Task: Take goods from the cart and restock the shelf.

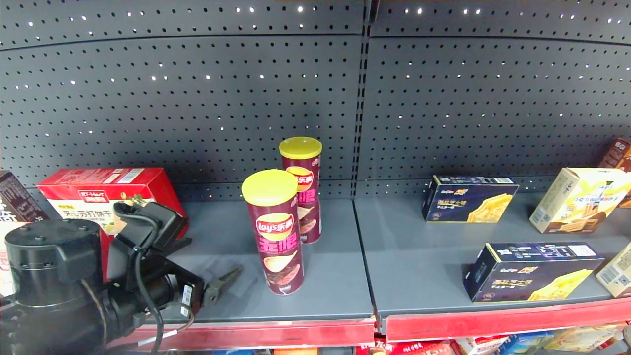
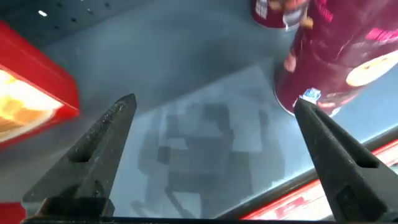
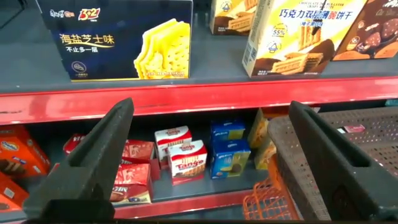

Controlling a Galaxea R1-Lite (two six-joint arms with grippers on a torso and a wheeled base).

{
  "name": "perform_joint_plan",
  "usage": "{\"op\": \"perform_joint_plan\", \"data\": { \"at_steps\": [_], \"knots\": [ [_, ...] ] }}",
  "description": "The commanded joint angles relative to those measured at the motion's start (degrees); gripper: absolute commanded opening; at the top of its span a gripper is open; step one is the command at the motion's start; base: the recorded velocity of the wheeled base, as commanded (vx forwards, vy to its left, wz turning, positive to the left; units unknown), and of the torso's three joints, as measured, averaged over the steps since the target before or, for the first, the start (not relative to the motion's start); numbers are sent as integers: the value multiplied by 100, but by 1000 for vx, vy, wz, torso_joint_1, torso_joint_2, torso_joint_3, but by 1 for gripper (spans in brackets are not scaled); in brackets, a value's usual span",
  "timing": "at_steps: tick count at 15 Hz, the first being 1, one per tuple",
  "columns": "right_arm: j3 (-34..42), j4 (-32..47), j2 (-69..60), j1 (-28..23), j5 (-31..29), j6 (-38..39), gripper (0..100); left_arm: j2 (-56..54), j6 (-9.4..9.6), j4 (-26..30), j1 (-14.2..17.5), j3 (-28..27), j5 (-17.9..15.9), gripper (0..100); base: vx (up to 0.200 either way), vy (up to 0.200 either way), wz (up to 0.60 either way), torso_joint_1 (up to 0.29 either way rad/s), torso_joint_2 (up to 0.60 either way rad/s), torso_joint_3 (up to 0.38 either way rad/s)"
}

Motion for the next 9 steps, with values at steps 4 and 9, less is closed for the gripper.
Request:
{"op": "perform_joint_plan", "data": {
  "at_steps": [4, 9],
  "knots": [
    [-3, -4, 5, -1, 5, -4, 100, 366, -12, -10, -29, -125, 2, 100, 0, 0, 0, 0, 0, 0],
    [-3, -4, 5, -1, -3, 5, 100, 911, -12, -19, -29, -723, 2, 100, 0, 0, 0, 0, 0, 0]
  ]
}}
